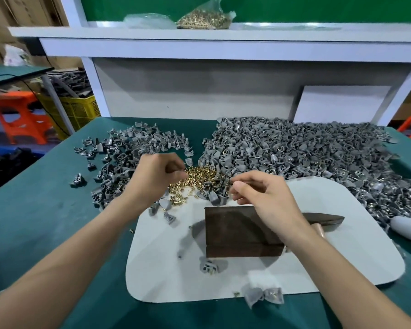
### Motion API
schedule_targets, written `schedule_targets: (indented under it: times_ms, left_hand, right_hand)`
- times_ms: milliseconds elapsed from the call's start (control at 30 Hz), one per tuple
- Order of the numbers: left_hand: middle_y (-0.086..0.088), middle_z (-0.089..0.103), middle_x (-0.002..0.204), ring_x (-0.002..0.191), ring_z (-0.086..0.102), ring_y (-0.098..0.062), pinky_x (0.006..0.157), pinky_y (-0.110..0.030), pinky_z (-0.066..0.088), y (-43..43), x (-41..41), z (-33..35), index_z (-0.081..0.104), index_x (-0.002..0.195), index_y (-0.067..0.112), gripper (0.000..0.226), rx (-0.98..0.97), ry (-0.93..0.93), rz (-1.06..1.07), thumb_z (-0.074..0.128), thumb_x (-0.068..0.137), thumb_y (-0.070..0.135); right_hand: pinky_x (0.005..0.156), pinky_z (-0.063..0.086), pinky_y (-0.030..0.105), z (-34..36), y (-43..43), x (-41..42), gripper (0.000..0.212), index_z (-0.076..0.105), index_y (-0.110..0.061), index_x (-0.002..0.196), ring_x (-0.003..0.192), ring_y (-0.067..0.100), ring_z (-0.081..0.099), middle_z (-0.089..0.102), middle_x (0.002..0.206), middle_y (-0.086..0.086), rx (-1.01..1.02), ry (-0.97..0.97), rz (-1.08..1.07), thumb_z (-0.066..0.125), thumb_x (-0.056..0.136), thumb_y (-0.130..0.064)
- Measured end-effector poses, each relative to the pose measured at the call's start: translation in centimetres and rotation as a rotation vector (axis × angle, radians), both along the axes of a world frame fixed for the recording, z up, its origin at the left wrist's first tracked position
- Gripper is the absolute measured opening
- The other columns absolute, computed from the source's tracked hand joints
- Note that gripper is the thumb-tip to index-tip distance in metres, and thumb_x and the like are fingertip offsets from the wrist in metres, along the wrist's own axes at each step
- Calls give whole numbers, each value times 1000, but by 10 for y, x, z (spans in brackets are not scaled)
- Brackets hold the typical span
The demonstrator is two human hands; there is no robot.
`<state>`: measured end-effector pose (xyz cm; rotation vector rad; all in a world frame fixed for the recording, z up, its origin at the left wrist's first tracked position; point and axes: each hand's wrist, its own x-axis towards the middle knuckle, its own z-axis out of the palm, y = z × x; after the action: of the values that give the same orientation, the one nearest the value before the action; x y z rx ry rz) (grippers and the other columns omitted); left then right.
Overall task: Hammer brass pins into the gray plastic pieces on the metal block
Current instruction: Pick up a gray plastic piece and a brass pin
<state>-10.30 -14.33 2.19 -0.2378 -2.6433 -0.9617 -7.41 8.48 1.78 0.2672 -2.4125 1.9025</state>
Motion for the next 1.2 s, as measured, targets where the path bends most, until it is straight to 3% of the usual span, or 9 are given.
schedule_targets:
  times_ms: [100,200,300,433,533,667,767,900,1200]
  left_hand:
    - [4,70,60,51,64,-9,52,-15,50,40,25,15,72,80,13,4,365,-85,-200,75,79,13]
    - [-6,68,58,47,62,-12,49,-19,51,65,39,14,69,82,0,4,683,-257,-230,69,84,3]
    - [-6,65,54,44,60,-12,45,-19,49,73,45,10,62,82,1,8,805,-356,-207,66,87,5]
    - [-6,65,53,43,60,-12,43,-18,48,75,44,3,59,76,3,24,820,-459,-228,56,96,16]
    - [1,69,60,48,62,-7,46,-13,45,55,36,-5,66,78,8,24,508,-279,-141,55,97,17]
    - [6,69,100,61,64,-1,59,-9,49,-5,7,-22,68,111,15,23,-140,-98,85,55,95,6]
    - [-6,68,117,79,67,-9,80,-18,53,-28,-13,-36,63,123,12,31,-243,-172,93,56,94,5]
    - [-5,68,113,83,70,-12,82,-22,55,-19,-29,-43,65,121,14,30,-303,-194,-53,64,91,19]
    - [-1,71,91,77,64,-10,86,-26,56,-15,-38,-43,69,91,8,4,-427,-153,-173,67,87,8]
  right_hand:
    - [64,55,23,7,-7,6,11,70,-10,94,68,18,68,71,83,11,-253,-82,97,64,88,-4]
    - [65,53,18,10,-3,12,15,71,-12,89,70,11,68,72,77,4,-192,12,124,68,82,0]
    - [68,51,16,9,3,19,24,71,-19,86,70,8,68,72,72,-4,-59,56,122,71,78,4]
    - [57,54,19,3,6,23,20,69,-4,90,58,15,67,69,66,2,-183,-67,39,62,82,13]
    - [55,57,24,3,12,22,18,66,-3,84,54,21,67,69,67,11,-190,-197,-31,62,82,14]
    - [50,53,24,0,22,23,17,64,-9,75,45,15,61,68,58,8,232,-205,-73,66,81,6]
    - [43,45,14,-1,19,23,19,64,-16,69,38,3,54,61,48,-7,420,-123,-95,70,80,0]
    - [49,43,8,-1,14,22,22,65,-22,63,46,0,53,57,50,-12,619,-46,-98,71,80,-9]
    - [39,35,9,0,29,22,25,65,-23,67,33,0,51,58,42,-17,453,-44,-121,64,85,-6]
